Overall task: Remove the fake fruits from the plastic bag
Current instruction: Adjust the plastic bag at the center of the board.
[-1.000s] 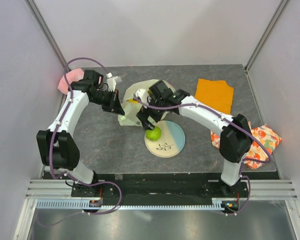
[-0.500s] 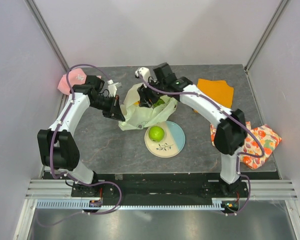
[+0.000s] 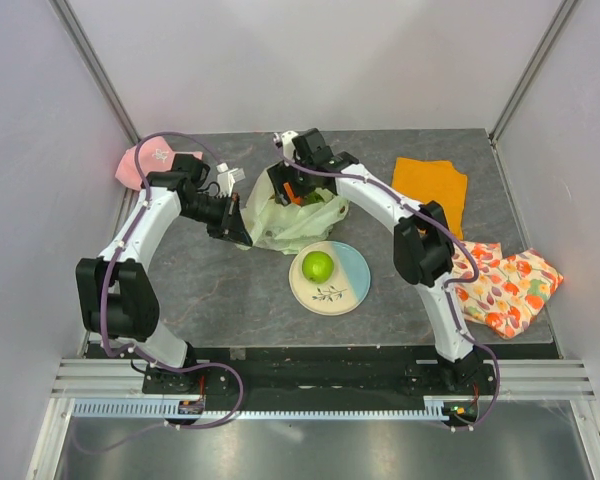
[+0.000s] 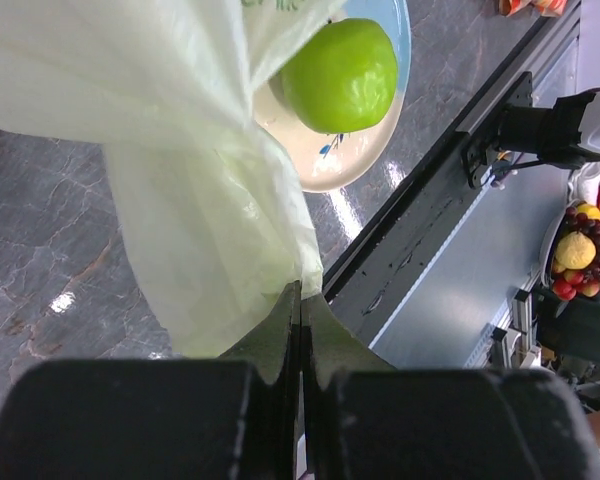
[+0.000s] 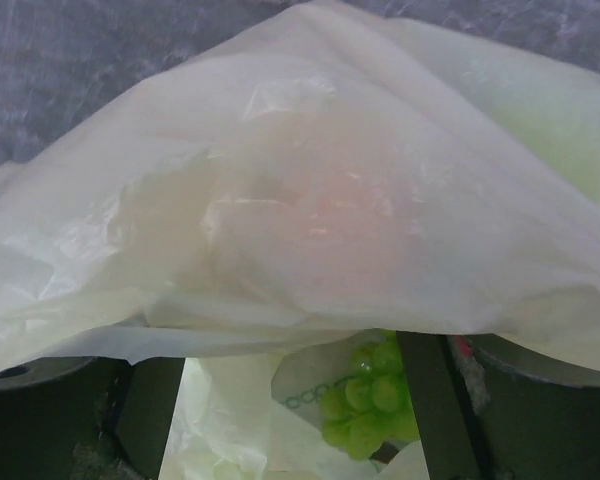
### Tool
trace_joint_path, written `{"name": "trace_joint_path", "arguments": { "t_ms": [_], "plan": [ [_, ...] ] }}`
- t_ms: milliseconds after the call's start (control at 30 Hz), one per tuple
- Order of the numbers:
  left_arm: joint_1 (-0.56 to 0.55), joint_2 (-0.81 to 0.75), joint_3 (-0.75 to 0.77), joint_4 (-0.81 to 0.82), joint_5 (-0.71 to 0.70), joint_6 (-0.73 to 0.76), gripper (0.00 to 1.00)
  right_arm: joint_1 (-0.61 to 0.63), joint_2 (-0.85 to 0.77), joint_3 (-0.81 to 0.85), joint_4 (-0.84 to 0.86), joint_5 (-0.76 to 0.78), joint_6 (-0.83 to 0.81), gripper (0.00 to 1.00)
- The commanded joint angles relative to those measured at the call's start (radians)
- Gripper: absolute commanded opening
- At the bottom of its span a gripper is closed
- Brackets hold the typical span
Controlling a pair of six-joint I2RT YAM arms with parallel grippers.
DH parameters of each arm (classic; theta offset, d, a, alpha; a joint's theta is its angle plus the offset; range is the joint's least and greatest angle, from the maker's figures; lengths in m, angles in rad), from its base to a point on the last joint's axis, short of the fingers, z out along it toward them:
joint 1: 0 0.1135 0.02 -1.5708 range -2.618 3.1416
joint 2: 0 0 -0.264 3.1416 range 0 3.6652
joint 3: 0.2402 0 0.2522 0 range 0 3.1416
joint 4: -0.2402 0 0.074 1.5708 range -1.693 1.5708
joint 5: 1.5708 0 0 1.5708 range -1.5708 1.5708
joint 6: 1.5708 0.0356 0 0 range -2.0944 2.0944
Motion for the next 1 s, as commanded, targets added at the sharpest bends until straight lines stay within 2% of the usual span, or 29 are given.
{"name": "trace_joint_path", "arguments": {
  "t_ms": [0, 133, 200, 233, 267, 433, 567, 700, 800, 967],
  "plan": [
    [-0.004, -0.022, -0.006, -0.006, 0.041, 0.029, 0.02, -0.037, 0.078, 0.084, 0.044, 0.055, 0.105, 0.88],
    [-0.004, -0.013, -0.007, -0.015, 0.051, 0.036, 0.02, -0.046, 0.135, 0.108, 0.048, 0.021, 0.153, 0.90],
    [-0.004, -0.010, -0.006, -0.024, 0.033, 0.039, 0.02, -0.065, 0.134, 0.096, 0.075, -0.060, 0.200, 0.91],
    [-0.004, -0.009, -0.007, -0.026, 0.025, 0.044, 0.02, -0.071, 0.131, 0.087, 0.084, -0.165, 0.209, 0.91],
    [-0.004, -0.009, -0.009, -0.029, 0.010, 0.044, 0.02, -0.078, 0.126, 0.081, 0.084, -0.204, 0.212, 0.91],
    [-0.004, 0.001, -0.013, -0.013, -0.007, 0.041, 0.02, -0.108, 0.001, -0.040, 0.064, -0.295, 0.206, 0.91],
    [-0.004, -0.001, -0.012, -0.010, -0.010, 0.043, 0.02, -0.132, -0.122, -0.132, 0.052, -0.297, 0.243, 0.92],
    [-0.004, -0.010, -0.032, -0.010, -0.047, 0.040, 0.02, -0.151, -0.173, -0.163, 0.051, -0.298, 0.246, 0.92],
    [-0.004, -0.012, -0.049, -0.009, -0.070, 0.032, 0.02, -0.152, -0.150, -0.145, 0.060, -0.283, 0.244, 0.89],
    [-0.004, -0.041, -0.040, -0.009, -0.032, 0.024, 0.02, -0.111, -0.044, -0.068, 0.077, -0.248, 0.247, 0.80]
  ]
}}
